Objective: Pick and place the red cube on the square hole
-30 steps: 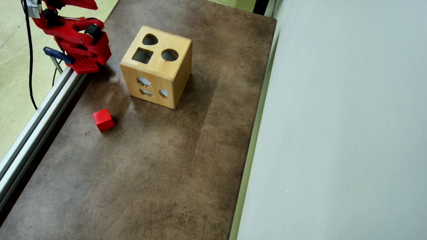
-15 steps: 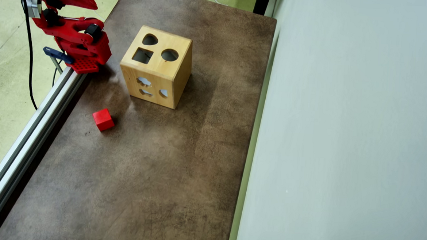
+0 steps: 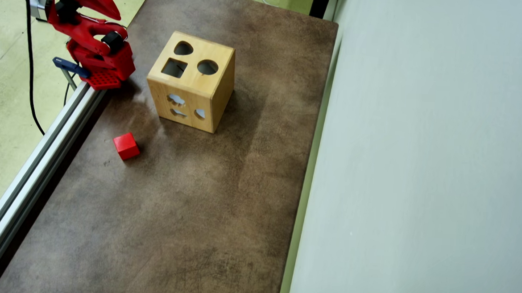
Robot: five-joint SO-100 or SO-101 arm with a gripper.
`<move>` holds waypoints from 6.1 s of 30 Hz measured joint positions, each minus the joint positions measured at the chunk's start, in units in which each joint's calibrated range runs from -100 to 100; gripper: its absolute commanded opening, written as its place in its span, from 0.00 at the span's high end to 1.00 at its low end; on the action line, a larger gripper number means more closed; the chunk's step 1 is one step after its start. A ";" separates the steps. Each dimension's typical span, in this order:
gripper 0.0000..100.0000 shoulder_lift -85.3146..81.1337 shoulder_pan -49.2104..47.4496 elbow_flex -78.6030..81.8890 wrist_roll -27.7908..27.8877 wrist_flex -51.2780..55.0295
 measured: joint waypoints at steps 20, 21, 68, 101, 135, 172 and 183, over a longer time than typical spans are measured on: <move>0.99 43.98 29.90 -23.30 0.00 0.00; 0.99 45.25 30.54 -23.30 0.00 0.00; 0.99 78.81 40.89 -23.30 0.10 -0.08; 0.52 84.83 41.25 -18.15 9.47 -0.40; 0.52 99.92 36.22 -9.66 11.87 -13.24; 0.52 101.10 39.31 -4.97 14.02 -19.69; 0.52 101.10 39.31 -4.97 14.02 -19.69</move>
